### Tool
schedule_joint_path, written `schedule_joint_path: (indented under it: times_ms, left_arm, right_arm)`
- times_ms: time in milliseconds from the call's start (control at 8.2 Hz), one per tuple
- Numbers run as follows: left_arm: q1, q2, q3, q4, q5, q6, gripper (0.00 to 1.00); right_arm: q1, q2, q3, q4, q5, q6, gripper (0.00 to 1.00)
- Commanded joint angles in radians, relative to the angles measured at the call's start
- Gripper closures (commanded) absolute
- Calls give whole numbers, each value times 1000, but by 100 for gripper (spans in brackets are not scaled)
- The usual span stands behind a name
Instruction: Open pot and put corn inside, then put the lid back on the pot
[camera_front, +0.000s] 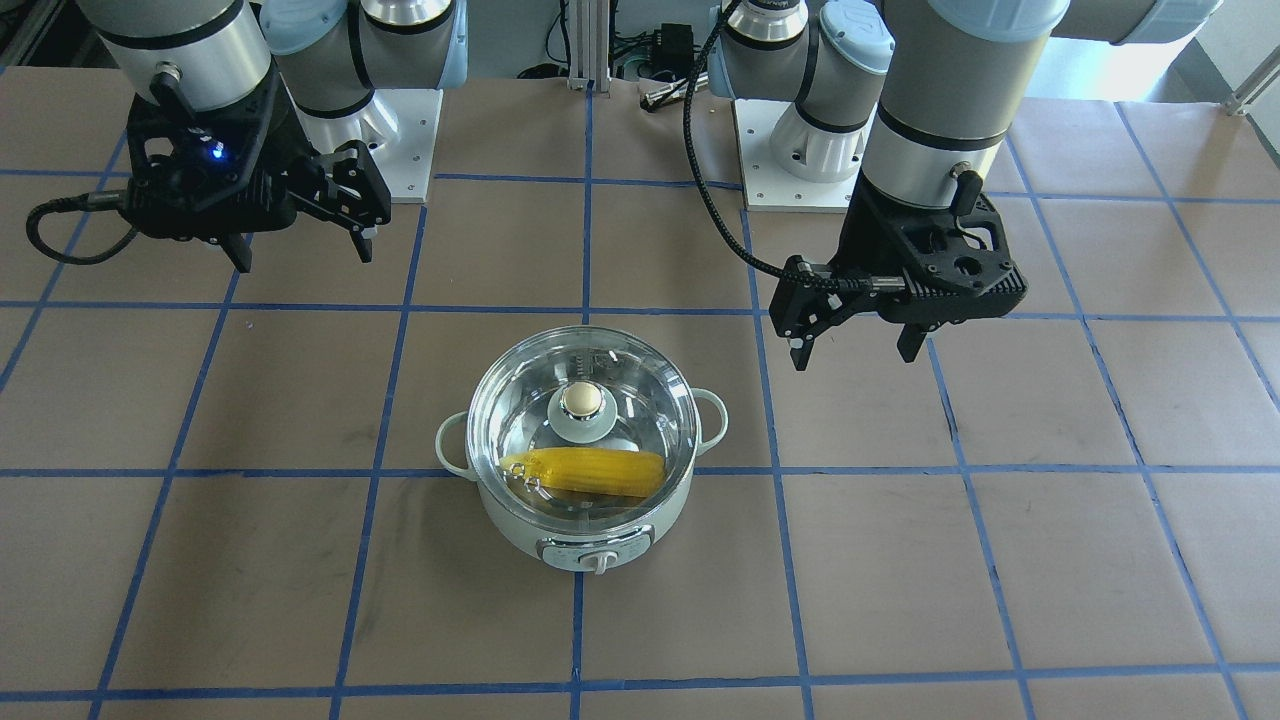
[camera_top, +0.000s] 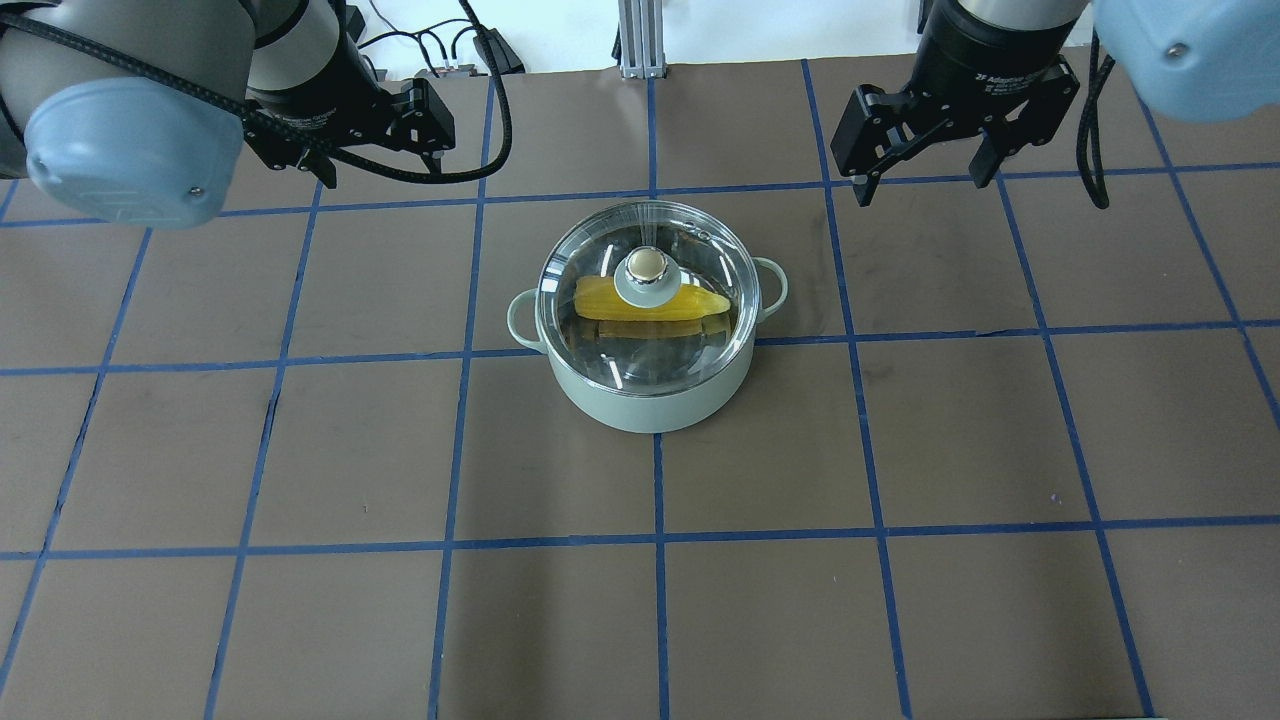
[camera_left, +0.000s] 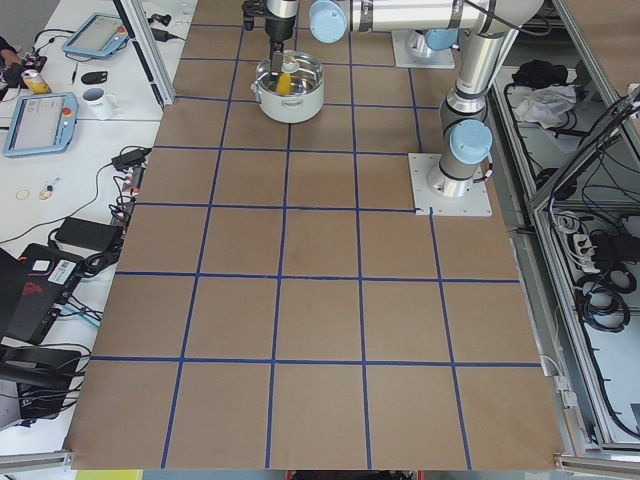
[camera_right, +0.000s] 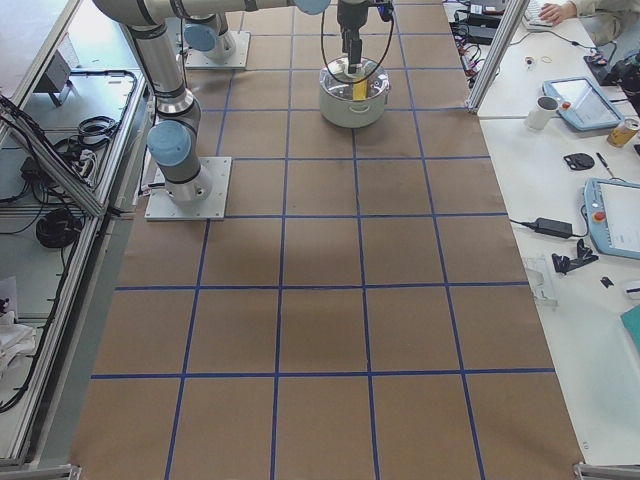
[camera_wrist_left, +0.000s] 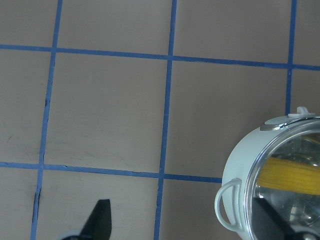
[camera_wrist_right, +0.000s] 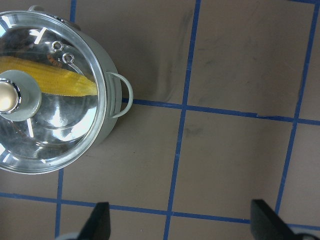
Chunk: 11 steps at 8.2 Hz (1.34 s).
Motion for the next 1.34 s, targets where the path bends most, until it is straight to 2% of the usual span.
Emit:
schedule_joint_path:
  times_ms: [0, 1220]
  left_arm:
    - [-1, 34, 0, -108, -8, 0, 0]
    - [-1, 43, 2, -111, -7, 0, 0]
  right_arm:
    - [-6, -14, 4, 14, -5, -16, 0]
    - [-9, -14, 7, 12, -3, -19, 0]
